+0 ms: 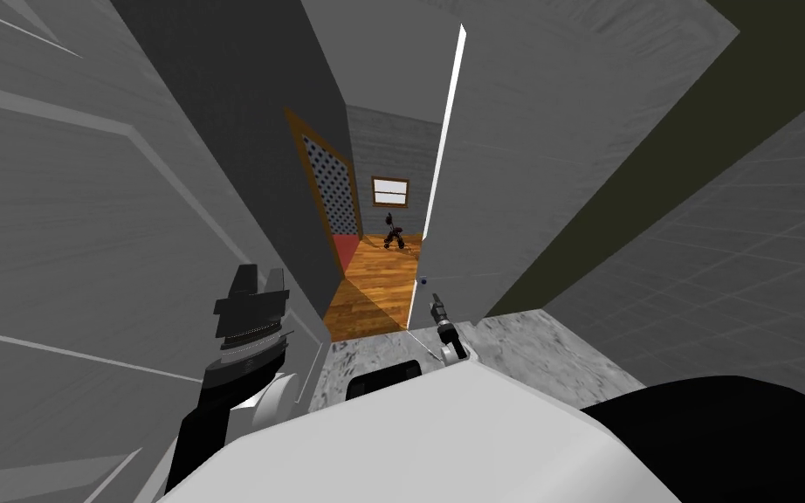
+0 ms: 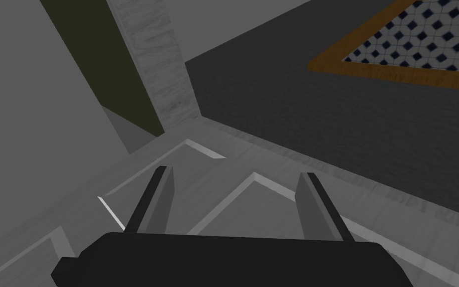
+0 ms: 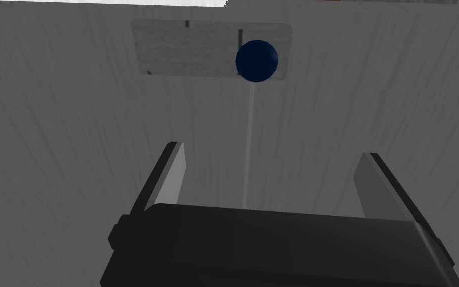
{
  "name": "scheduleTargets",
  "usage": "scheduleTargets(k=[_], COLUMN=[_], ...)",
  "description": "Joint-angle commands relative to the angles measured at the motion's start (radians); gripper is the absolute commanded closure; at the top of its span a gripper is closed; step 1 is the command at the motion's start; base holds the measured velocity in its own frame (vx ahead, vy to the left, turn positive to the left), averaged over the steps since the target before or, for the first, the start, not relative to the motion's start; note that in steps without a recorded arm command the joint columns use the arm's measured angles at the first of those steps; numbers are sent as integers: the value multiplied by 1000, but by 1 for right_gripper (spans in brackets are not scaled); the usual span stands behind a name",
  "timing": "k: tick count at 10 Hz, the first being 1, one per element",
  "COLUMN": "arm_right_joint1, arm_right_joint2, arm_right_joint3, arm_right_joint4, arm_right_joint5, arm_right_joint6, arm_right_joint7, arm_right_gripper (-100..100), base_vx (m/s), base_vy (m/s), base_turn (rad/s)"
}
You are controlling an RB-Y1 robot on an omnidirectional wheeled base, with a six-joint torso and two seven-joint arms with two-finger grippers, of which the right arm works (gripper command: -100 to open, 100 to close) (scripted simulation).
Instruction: Pull the door open
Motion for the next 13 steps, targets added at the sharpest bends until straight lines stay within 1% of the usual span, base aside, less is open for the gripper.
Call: scheduleTargets(k=[1,2,6,8,9,10,11,13], arm_right_joint1=[4,5,20,26,28,22,22,22], arm_right_joint2=[-12,-16,-61,-78,-85,-82,-82,-82], arm_right_joint3=[-8,-11,-42,-55,-60,-56,-56,-56], arm_right_joint4=[11,15,55,72,78,84,84,84], arm_right_joint5=[-6,-8,-29,-37,-41,-38,-38,-38], arm_right_joint6=[-10,-14,-51,-66,-72,-72,-72,-72], arm_right_joint7=[-9,-13,-47,-61,-66,-64,-64,-64], arm_right_gripper=[-100,-100,-100,-100,-100,-100,100,100], base_vx=[111,189,183,218,211,67,-32,-25], base_vy=[29,38,25,-1,13,14,5,-6], base_turn=[115,82,125,101,80,-39,4,20])
